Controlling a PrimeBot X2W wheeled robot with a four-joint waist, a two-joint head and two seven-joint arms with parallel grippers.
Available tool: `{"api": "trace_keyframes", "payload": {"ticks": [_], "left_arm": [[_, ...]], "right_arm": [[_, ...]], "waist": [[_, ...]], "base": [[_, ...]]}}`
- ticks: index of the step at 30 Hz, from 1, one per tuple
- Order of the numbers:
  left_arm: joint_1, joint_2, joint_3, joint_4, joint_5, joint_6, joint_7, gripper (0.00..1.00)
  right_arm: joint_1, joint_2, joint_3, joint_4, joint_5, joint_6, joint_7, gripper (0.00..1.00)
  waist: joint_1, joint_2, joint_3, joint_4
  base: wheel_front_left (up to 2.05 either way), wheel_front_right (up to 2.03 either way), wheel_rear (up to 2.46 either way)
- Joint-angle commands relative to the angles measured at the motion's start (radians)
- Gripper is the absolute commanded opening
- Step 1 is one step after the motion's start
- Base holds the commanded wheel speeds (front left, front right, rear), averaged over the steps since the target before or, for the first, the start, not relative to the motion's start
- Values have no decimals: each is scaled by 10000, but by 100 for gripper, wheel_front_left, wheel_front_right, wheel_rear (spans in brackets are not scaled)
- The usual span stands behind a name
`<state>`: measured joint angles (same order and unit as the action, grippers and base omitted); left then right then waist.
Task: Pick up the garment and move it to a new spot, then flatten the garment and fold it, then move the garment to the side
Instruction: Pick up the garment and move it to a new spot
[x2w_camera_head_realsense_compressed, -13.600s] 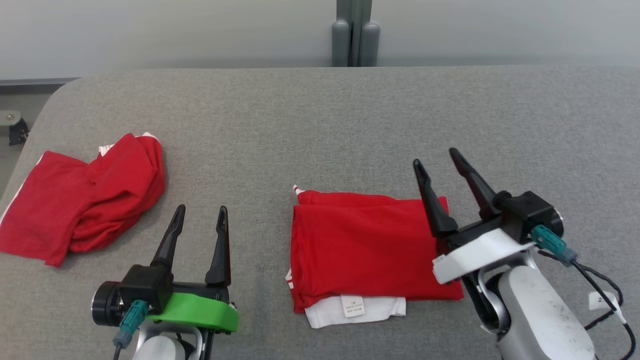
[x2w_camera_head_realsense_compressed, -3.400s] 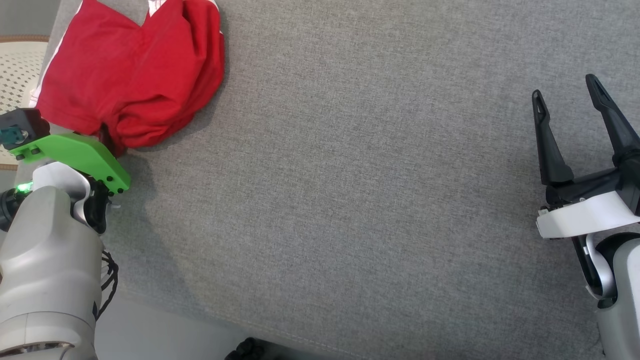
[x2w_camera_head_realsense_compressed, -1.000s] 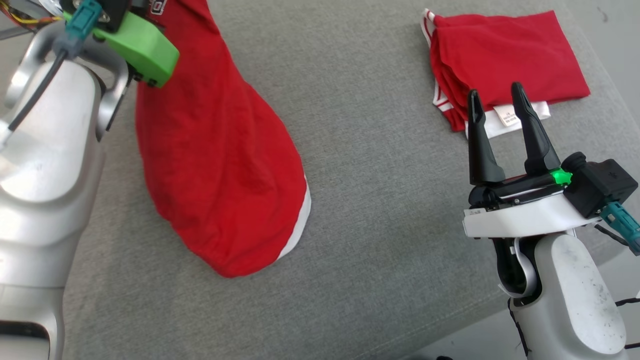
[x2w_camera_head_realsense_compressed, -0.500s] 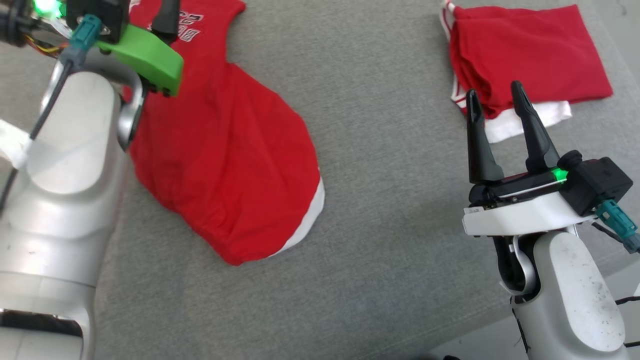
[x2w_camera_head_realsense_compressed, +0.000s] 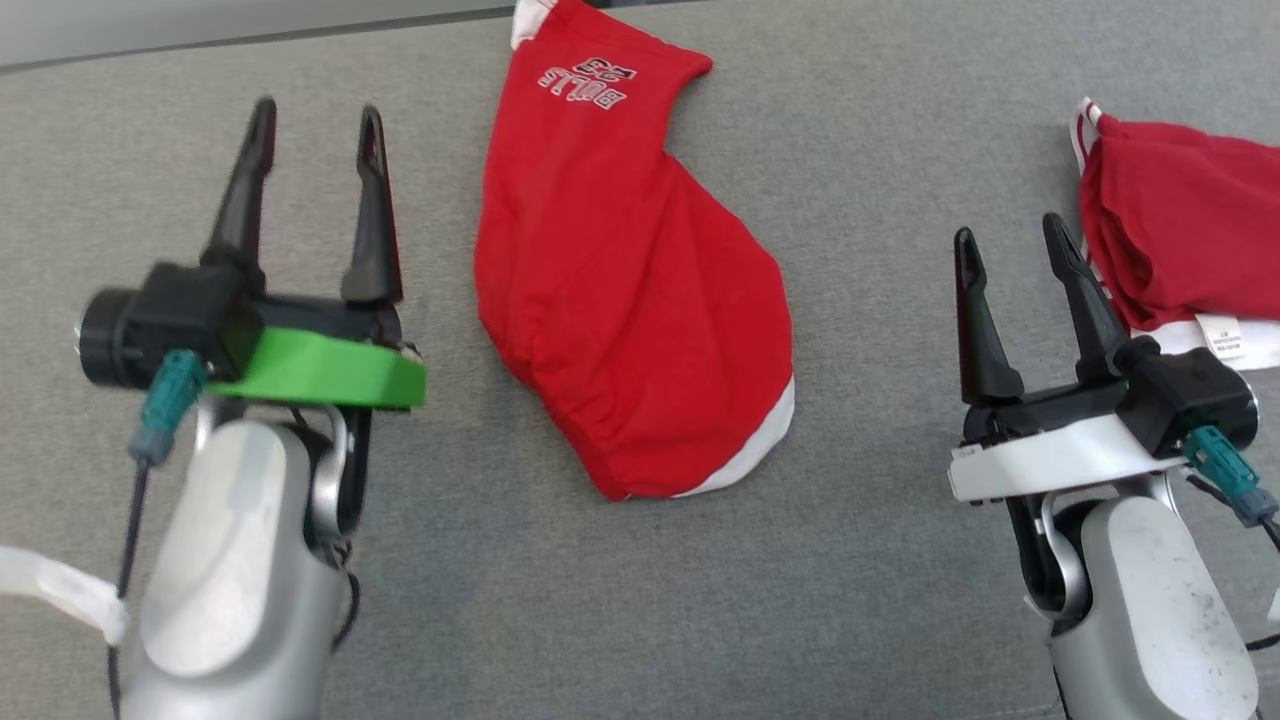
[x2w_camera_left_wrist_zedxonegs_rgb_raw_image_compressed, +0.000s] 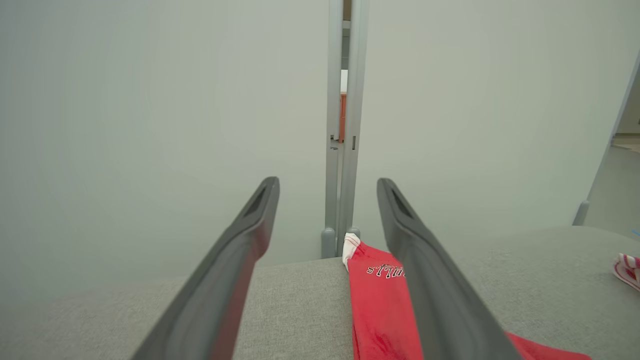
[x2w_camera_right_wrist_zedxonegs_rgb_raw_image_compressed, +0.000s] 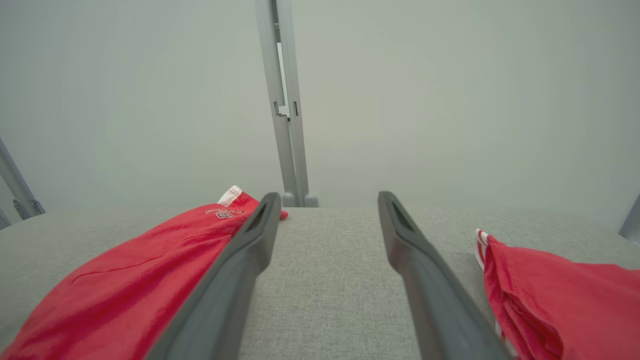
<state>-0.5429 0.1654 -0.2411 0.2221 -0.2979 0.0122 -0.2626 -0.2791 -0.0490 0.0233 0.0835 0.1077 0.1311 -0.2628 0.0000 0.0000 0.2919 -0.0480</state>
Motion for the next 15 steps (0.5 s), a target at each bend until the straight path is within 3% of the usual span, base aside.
{"api": "trace_keyframes", "payload": {"ticks": [1, 9, 15], "left_arm": [[680, -207, 11, -206, -22, -46, -20, 100], [3040, -988, 700, -1344, 47, -213, -25, 100], [3938, -1130, 735, -1427, 348, -463, -15, 100]], "right_arm": [[302, -27, -67, 67, -29, -7, -25, 100], [794, -24, -105, 189, 44, -7, -25, 100], [958, -43, 178, 388, -159, -9, -25, 100]], "waist": [[0, 0, -897, 888], [0, 0, -1152, 1210], [0, 0, -1308, 1214]], "base": [[0, 0, 0], [0, 0, 0], [0, 0, 0]]}}
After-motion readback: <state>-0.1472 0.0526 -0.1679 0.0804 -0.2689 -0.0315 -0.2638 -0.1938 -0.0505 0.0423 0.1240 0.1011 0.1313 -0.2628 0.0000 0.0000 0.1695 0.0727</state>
